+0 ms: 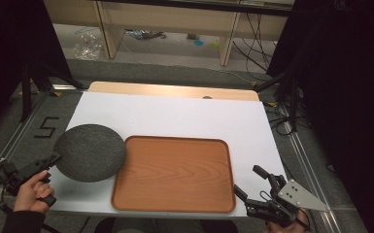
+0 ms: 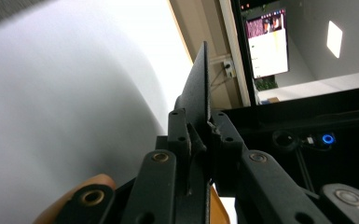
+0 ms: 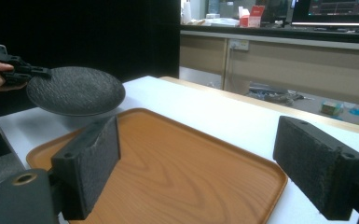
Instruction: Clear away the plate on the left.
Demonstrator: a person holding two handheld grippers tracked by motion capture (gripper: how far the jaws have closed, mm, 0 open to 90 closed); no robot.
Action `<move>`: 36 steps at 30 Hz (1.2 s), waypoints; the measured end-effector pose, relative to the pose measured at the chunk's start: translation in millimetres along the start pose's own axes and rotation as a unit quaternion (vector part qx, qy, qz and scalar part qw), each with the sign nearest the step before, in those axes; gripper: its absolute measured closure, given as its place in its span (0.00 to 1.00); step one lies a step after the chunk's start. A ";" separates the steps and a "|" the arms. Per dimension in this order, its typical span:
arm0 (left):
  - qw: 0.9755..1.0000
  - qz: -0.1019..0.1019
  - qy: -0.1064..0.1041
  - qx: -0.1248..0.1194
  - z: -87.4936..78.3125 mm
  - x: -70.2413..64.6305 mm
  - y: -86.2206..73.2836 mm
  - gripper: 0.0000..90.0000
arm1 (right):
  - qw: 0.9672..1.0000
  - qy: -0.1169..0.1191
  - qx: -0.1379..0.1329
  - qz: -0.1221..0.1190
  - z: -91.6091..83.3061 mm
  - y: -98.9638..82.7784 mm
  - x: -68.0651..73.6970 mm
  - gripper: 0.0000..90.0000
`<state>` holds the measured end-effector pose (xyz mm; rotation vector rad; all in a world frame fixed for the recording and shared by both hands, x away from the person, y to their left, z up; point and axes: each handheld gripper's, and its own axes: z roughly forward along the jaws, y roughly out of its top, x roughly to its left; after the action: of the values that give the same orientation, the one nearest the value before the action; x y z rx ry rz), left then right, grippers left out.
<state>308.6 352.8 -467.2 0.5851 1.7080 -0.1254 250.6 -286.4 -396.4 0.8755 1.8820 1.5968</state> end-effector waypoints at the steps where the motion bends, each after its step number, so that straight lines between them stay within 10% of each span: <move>1: 1.000 0.001 -0.004 0.002 1.0 -1.4 -1.7 0.89 | 1.000 -0.002 0.004 0.000 -0.2 -0.4 0.1 0.18; 26: 0.996 0.028 -0.020 0.084 40.2 -34.2 -55.0 0.89 | 1.000 0.002 0.002 -0.008 1.2 -0.6 -0.9 0.18; 36: 0.989 0.041 -0.037 0.137 67.7 -49.7 -92.7 0.89 | 1.000 0.001 0.001 -0.006 1.1 -0.9 -1.0 0.18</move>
<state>332.9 230.5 -457.5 0.8435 1.6030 -0.3220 251.9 -286.6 -397.5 0.8618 1.8881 1.5896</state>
